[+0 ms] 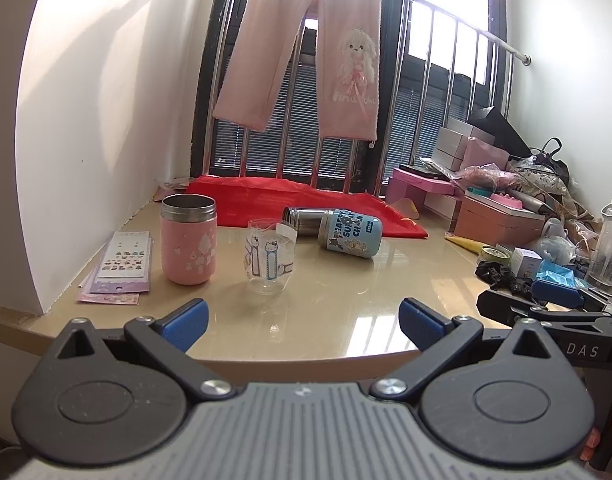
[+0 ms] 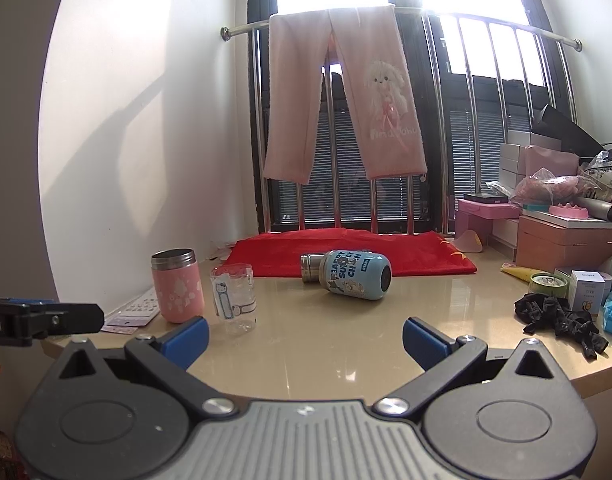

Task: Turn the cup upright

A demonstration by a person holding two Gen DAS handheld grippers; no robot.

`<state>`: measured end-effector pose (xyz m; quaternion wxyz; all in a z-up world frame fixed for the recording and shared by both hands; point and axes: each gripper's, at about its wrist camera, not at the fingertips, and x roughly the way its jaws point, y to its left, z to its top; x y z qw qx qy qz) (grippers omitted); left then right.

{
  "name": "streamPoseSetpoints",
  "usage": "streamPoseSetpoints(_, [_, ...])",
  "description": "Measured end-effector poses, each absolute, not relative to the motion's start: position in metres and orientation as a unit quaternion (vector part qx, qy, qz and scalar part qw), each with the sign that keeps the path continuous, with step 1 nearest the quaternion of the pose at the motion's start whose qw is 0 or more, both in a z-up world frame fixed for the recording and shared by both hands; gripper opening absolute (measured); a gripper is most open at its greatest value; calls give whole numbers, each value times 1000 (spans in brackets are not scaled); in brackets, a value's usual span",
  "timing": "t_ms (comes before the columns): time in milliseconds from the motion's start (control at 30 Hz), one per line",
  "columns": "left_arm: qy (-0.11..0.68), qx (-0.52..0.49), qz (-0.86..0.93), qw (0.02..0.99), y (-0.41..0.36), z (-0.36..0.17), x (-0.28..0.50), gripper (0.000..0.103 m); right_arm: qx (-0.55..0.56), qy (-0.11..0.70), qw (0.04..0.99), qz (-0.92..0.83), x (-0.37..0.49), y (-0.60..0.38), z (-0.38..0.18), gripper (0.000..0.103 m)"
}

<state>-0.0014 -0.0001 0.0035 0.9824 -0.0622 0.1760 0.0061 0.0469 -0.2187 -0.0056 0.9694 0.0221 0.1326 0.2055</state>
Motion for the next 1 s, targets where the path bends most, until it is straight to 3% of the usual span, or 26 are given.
streamPoseSetpoints(1000, [175,-62,6,983,0,3,-2,103,22,131,969,206,48,-217,-6,103])
